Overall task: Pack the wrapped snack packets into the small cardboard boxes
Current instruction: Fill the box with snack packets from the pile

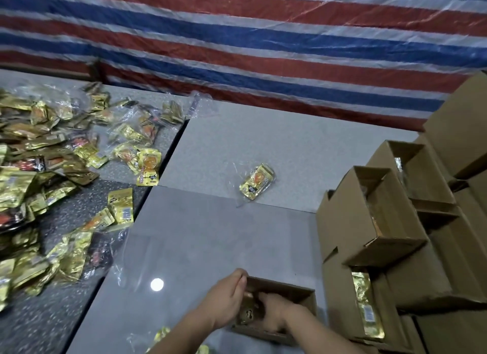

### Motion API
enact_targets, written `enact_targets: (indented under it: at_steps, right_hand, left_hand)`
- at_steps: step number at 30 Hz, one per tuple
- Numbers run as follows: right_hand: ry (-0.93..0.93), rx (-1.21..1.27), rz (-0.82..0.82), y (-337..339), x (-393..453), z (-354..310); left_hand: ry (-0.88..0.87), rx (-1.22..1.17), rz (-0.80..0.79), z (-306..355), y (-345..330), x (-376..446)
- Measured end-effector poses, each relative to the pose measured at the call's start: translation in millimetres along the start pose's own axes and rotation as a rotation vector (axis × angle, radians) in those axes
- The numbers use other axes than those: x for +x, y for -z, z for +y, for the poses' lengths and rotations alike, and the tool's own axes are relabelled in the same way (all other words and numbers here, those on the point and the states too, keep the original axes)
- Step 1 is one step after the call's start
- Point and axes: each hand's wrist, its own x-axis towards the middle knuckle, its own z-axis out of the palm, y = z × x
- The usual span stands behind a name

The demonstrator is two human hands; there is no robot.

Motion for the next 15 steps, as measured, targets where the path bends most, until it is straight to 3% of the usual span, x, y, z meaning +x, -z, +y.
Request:
enact_targets:
  at_steps: [5, 10, 15]
  right_hand:
    - [0.072, 0.021, 0.046, 15.2, -12.5, 16.0]
    - [0.032, -0.006, -0.051, 3.1, -4.8, 5.2]
    - [-0.017, -0.025, 0.006, -14.5, 6.4, -4.1]
  left_hand:
    - [-0.018, -0.025, -0.001, 0.5, 1.3, 2.2]
    - [-0.027, -0.023, 0.007, -0.5, -0.4, 1.9]
    - [-0.024, -0.017, 0.021, 0.4, -3.0, -2.7]
